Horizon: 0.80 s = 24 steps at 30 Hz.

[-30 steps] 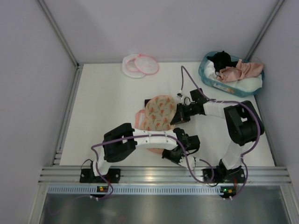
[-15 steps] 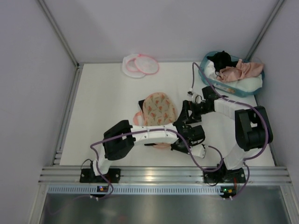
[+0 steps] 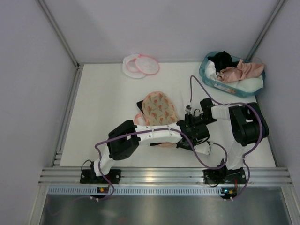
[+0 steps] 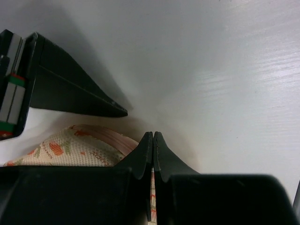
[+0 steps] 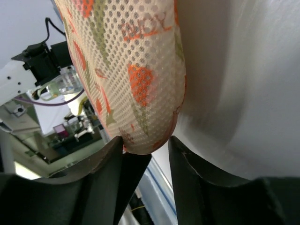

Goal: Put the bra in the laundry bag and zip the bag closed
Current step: Zip the laundry bag at the center of the board.

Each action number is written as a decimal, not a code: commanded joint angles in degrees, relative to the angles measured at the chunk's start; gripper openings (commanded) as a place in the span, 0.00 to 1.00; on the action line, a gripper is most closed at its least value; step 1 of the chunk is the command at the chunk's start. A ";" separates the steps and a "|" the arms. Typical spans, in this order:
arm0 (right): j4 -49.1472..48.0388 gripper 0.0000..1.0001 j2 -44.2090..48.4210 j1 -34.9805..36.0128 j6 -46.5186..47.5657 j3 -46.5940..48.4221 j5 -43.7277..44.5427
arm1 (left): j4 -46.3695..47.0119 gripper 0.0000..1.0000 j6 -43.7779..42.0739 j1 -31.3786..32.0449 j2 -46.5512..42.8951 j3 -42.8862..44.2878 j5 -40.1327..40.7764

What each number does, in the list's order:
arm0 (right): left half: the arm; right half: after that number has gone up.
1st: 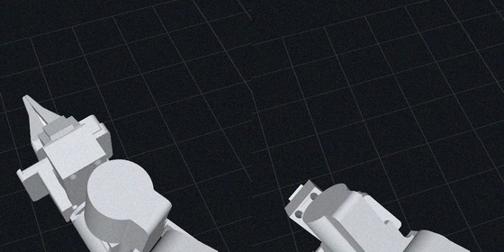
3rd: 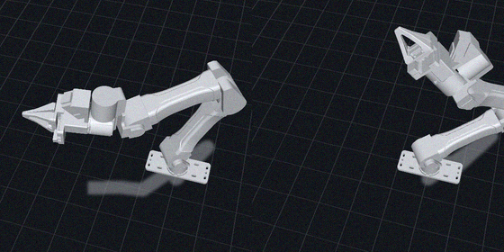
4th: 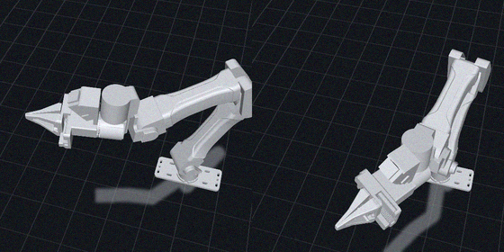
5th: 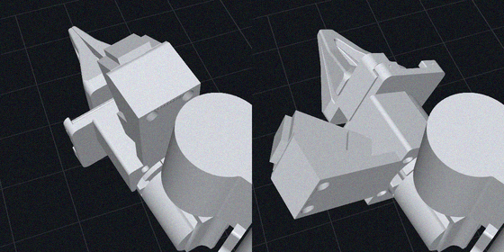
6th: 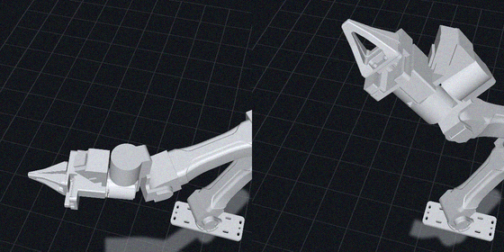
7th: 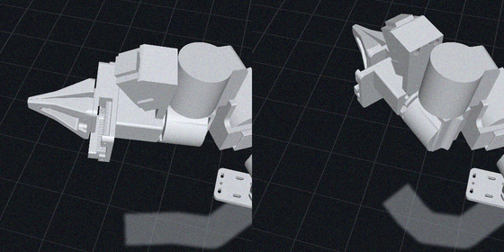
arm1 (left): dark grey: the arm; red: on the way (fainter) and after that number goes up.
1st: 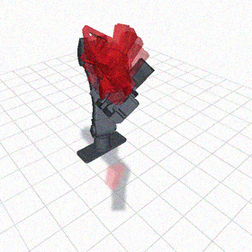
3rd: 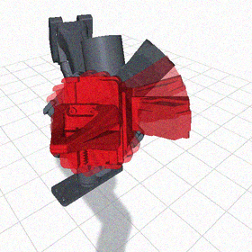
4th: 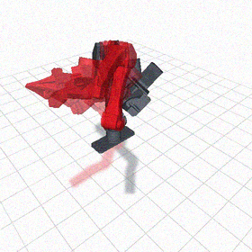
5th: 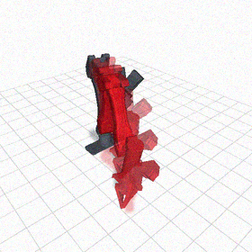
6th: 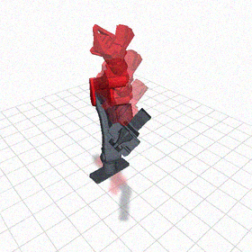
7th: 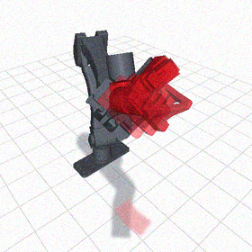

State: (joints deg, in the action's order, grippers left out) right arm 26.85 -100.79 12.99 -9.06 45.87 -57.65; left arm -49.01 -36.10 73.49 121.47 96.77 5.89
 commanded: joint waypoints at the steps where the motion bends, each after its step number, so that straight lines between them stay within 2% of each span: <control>1: -1.01 0.42 -0.63 0.89 0.01 2.29 -4.05 | 1.55 0.00 0.85 -0.28 -0.09 1.93 0.35; 2: -0.75 0.29 -0.89 0.89 0.01 2.65 -4.05 | 1.55 0.00 0.94 -0.28 -0.35 1.49 -0.26; 6: 0.13 0.00 -1.33 0.89 0.97 4.32 -4.05 | 1.47 0.00 1.38 -0.28 -1.49 0.09 -1.84; 24: 5.93 0.00 -6.34 0.36 8.53 14.42 2.27 | 1.47 0.00 6.30 1.30 -10.64 -15.29 -8.79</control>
State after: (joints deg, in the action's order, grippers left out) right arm 33.91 -106.63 13.52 -3.68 55.88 -57.14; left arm -45.67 -32.95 73.58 114.63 83.20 2.33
